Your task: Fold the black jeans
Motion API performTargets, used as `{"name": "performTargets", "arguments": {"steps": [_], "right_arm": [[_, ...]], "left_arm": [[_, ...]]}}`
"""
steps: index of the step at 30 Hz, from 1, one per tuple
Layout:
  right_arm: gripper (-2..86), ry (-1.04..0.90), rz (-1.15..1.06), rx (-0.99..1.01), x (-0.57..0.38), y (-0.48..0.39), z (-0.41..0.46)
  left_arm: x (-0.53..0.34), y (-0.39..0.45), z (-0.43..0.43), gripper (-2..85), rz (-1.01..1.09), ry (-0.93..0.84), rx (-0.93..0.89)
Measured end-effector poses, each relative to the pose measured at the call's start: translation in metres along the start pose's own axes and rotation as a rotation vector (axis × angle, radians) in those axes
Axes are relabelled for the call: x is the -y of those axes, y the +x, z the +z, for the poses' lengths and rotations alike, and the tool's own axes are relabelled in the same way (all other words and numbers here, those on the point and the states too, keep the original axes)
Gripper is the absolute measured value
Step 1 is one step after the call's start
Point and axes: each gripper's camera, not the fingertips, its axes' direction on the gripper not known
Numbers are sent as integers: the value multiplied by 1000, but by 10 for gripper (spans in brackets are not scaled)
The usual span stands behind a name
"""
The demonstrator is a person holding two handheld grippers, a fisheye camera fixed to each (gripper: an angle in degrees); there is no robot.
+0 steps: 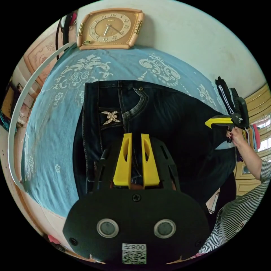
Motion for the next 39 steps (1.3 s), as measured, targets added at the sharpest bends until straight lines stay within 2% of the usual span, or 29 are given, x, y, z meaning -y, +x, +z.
{"name": "performTargets", "arguments": {"steps": [1, 5, 7, 11, 14, 18, 23, 27, 33, 39], "right_arm": [[3, 77, -22, 12, -8, 2, -1], [1, 120, -6, 21, -14, 7, -13], [1, 111, -38, -31, -12, 1, -12], [0, 75, -72, -107, 1, 5, -6], [1, 63, -59, -120, 11, 14, -9], [3, 57, -54, -100, 7, 19, -14], [14, 174, -56, 22, -3, 26, -43], [40, 211, -71, 6, 18, 31, -54], [65, 175, -126, -58, 68, 36, -54], [79, 98, -182, -77, 94, 37, -38]], "left_arm": [[3, 2, -4, 48, -22, 23, -15], [-4, 28, -24, 43, 16, 153, -130], [-9, 61, -14, 39, 115, 121, -207], [-3, 97, 24, 31, 159, -5, -179], [18, 101, 34, 23, 117, 5, -190], [51, 96, 14, 17, 107, 110, -239], [103, 84, 8, 30, 129, 136, -136], [167, 75, 23, 55, 126, 81, -74], [261, 67, 45, 82, 115, -31, 74], [339, 79, 61, 106, 229, -143, 257]]}}
